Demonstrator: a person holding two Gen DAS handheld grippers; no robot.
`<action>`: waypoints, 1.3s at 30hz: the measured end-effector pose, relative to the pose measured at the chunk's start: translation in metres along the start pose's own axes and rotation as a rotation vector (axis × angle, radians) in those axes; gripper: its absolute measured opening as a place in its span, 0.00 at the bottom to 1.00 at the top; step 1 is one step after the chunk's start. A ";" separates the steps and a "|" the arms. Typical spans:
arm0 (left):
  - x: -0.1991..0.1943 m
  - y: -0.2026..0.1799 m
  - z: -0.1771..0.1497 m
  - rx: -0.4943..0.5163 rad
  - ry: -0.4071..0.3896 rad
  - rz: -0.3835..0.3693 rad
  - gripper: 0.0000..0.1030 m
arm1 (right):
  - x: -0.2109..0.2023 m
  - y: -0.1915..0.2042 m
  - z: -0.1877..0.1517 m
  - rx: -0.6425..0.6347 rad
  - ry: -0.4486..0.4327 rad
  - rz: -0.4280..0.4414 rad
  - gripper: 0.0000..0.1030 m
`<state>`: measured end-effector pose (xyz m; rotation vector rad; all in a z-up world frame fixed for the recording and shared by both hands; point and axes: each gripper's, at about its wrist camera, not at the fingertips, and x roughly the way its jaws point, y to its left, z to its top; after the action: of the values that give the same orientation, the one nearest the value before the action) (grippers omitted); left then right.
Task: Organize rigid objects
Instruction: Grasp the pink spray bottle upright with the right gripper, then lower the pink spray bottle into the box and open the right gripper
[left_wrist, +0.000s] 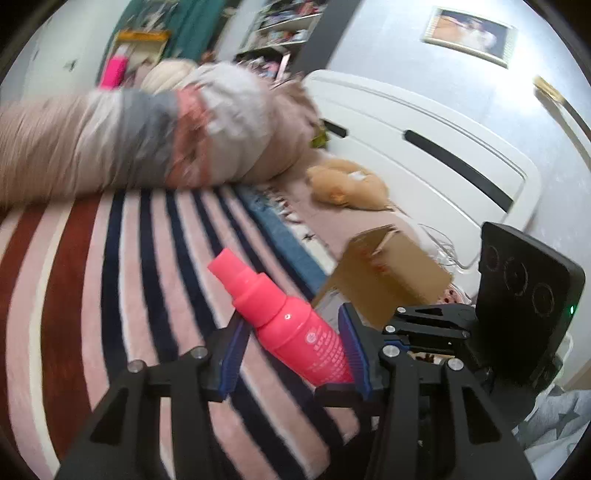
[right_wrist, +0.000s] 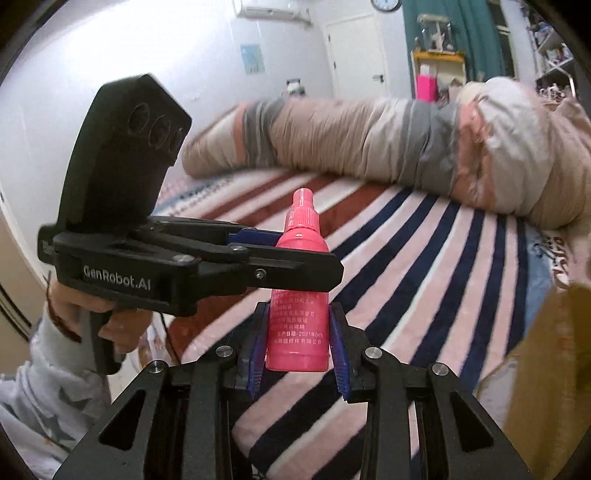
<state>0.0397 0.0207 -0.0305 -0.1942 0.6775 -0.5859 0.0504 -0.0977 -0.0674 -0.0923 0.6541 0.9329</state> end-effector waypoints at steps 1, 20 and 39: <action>0.000 -0.013 0.007 0.026 -0.004 -0.007 0.43 | -0.014 -0.003 0.002 0.012 -0.019 0.000 0.26; 0.171 -0.179 0.048 0.304 0.347 -0.048 0.67 | -0.147 -0.146 -0.068 0.365 0.020 -0.211 0.27; 0.059 -0.155 0.050 0.240 -0.013 0.178 0.99 | -0.166 -0.136 -0.058 0.271 -0.077 -0.253 0.78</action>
<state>0.0396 -0.1408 0.0308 0.0853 0.5994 -0.4890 0.0572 -0.3192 -0.0485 0.0997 0.6743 0.5958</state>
